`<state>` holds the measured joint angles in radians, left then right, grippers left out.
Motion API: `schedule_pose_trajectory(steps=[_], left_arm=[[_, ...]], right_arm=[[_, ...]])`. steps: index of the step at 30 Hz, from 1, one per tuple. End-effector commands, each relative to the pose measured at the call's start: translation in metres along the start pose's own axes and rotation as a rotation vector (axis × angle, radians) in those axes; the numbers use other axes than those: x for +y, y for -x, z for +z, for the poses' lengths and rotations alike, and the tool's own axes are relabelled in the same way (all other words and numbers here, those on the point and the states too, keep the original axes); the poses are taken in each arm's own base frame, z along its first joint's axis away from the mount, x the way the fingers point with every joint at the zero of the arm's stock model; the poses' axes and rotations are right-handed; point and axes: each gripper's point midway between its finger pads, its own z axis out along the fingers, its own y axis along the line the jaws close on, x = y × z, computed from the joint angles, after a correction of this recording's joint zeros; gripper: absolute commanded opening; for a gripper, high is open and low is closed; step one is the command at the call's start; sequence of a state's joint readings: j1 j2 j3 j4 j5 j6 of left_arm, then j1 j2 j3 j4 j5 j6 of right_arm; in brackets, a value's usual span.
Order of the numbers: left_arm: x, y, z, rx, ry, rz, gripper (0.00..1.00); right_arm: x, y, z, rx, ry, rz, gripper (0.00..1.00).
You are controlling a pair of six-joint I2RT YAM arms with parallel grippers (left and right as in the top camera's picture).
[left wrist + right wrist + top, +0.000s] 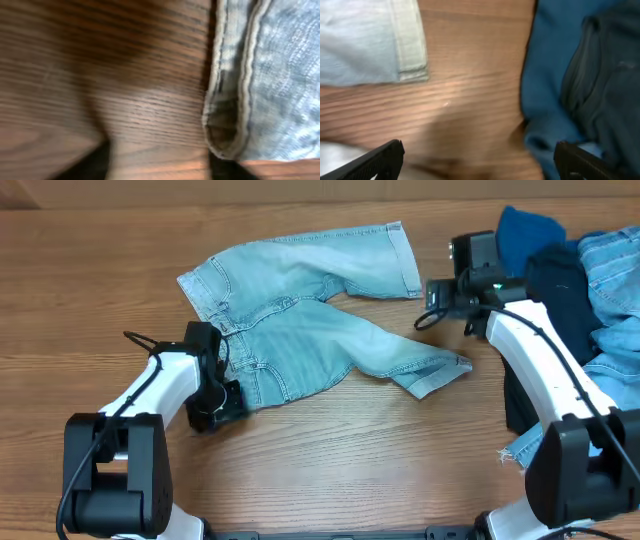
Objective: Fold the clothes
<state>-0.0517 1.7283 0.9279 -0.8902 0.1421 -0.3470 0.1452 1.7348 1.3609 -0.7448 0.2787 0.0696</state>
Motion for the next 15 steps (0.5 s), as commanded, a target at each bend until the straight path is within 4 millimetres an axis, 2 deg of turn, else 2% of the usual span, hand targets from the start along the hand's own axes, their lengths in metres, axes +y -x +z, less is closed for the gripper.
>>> schedule_pose_trajectory(steps=[1, 5, 6, 7, 9, 10, 12, 15], left_arm=[[0.011, 0.001, 0.011, 0.002, 0.052, 0.053, 0.04], [0.005, 0.007, 0.006, -0.015, 0.033, 0.055, 0.04], [-0.004, 0.007, 0.004, -0.010, -0.015, 0.058, 0.04], [-0.023, 0.005, 0.001, 0.011, -0.120, 0.106, 0.07], [-0.052, -0.004, -0.009, 0.053, -0.295, 0.161, 0.43], [-0.064, -0.009, -0.014, 0.080, -0.370, 0.155, 0.52], [-0.079, -0.013, -0.022, 0.104, -0.466, 0.144, 0.56], [-0.085, -0.004, -0.029, 0.090, -0.547, 0.087, 0.54]], right_arm=[[0.000, -0.001, -0.028, -0.004, 0.040, 0.104, 1.00], [-0.005, -0.001, -0.045, -0.019, 0.042, 0.109, 1.00], [-0.006, 0.002, -0.050, -0.036, 0.045, 0.112, 1.00], [-0.007, 0.003, -0.052, -0.040, 0.046, 0.113, 1.00], [-0.007, 0.001, -0.052, -0.033, 0.045, 0.112, 1.00], [-0.007, 0.000, -0.051, -0.032, 0.045, 0.111, 1.00], [-0.007, 0.000, -0.051, -0.030, 0.045, 0.111, 1.00], [-0.007, 0.000, -0.051, -0.030, 0.045, 0.111, 1.00]])
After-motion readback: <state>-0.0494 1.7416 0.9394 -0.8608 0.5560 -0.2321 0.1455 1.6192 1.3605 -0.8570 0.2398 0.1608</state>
